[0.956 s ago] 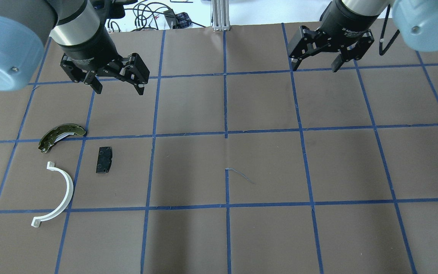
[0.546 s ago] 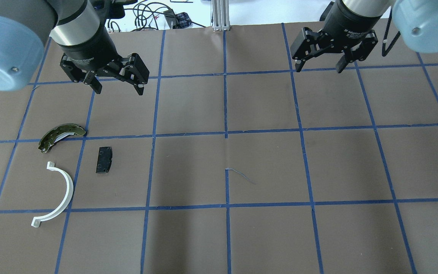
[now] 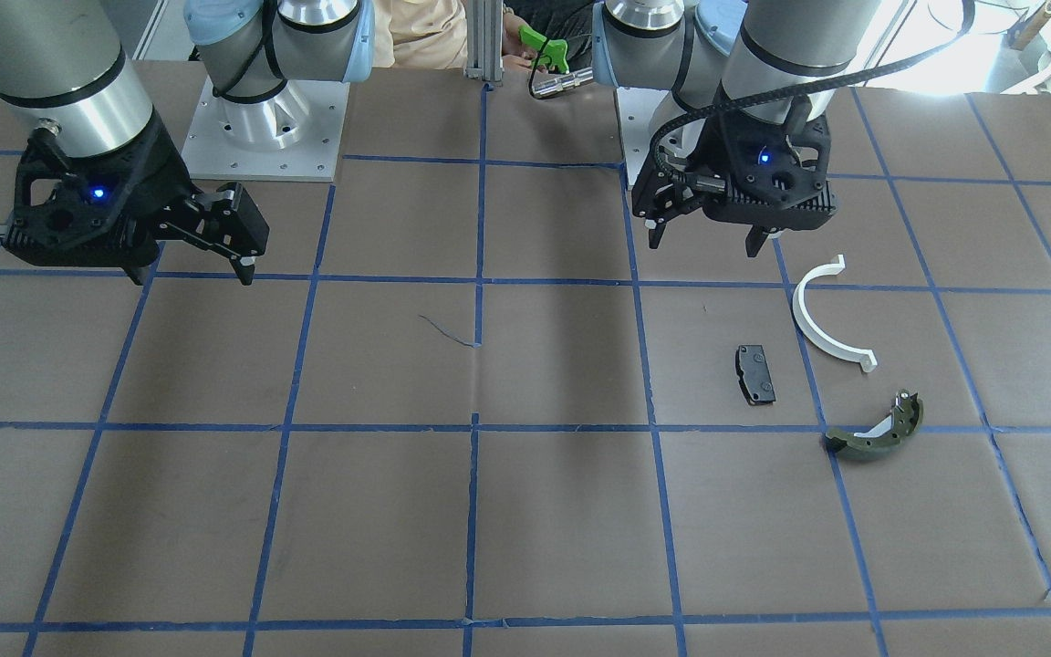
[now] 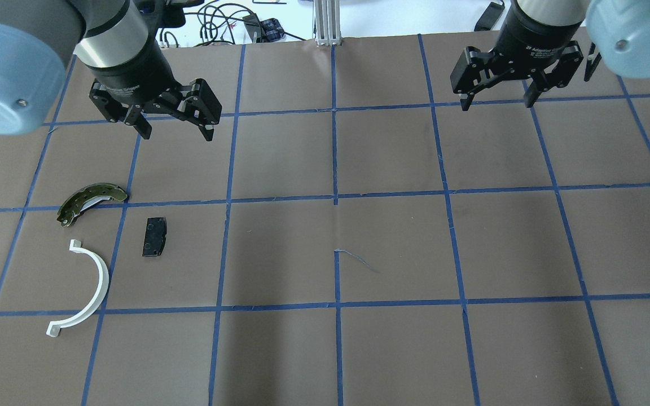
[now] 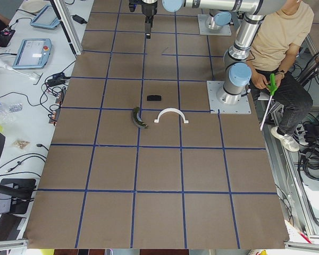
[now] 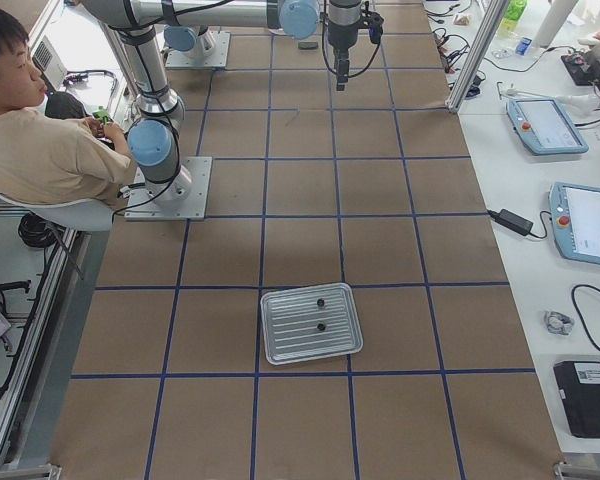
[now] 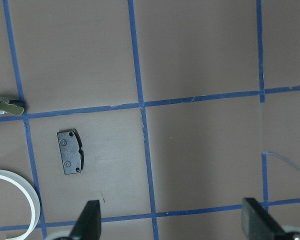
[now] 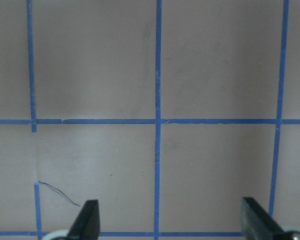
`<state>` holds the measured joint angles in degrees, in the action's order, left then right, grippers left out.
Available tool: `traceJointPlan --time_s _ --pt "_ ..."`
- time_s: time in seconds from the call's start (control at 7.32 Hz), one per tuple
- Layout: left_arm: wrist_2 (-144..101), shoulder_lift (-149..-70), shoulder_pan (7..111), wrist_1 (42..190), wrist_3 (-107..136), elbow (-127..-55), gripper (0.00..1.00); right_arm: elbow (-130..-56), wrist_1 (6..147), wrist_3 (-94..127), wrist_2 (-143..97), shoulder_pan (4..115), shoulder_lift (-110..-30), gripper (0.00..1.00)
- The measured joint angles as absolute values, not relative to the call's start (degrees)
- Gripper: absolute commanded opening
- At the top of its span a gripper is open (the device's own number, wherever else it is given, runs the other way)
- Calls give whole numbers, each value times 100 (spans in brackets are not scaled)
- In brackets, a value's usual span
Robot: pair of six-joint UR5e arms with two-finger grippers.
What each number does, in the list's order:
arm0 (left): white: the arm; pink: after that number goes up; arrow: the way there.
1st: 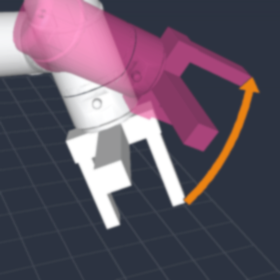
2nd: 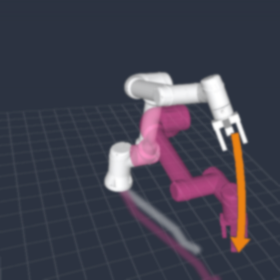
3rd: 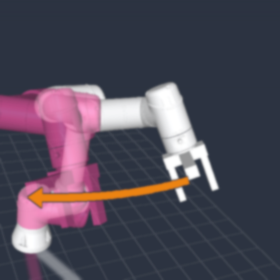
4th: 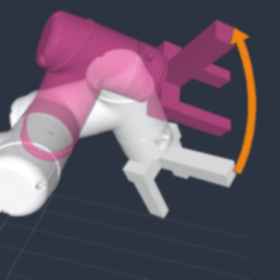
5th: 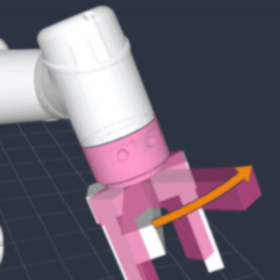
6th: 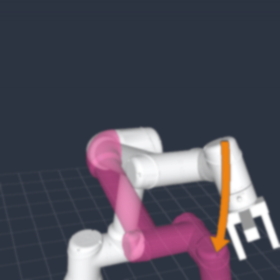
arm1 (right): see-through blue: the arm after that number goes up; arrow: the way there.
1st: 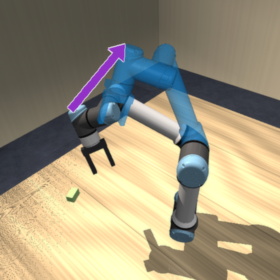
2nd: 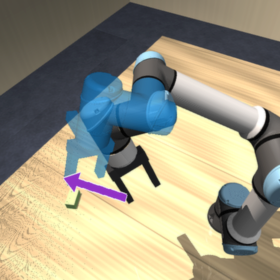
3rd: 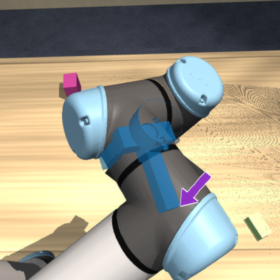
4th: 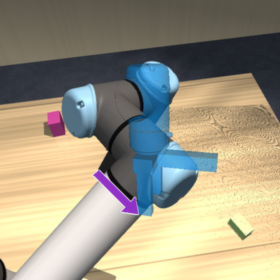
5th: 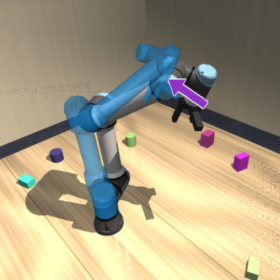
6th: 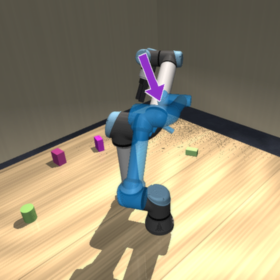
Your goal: Place bearing gear from tray to pile
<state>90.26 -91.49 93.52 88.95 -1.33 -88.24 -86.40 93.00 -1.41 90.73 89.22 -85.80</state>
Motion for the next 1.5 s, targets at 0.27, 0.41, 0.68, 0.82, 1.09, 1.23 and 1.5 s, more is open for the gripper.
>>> traceJointPlan --time_s 0.27,0.41,0.68,0.82,1.09,1.23,1.5 --pt "9058 -9143 9352 8895 -135 -8824 100 -8645 9302 -156 9169 8922 -8670 100" --pt "9064 -9146 9352 8895 -134 -8824 100 -8647 9299 -167 9173 8919 -8694 100" --pt "9057 -9149 9352 8894 -132 -8824 100 -8648 9284 -179 9178 8911 -8741 100" --pt "9055 -9149 9352 8895 -132 -8824 100 -8648 9276 -190 9183 8905 -8747 100" --pt "9053 -9149 9352 8895 -132 -8819 100 -8648 9253 -215 9203 8851 -8736 100" --pt "9053 -9146 9351 8895 -132 -8817 100 -8648 9211 -320 9208 8716 -8725 100" --pt "9053 -9145 9351 8895 -132 -8816 100 -8648 9161 -1159 9216 8048 -8708 98"
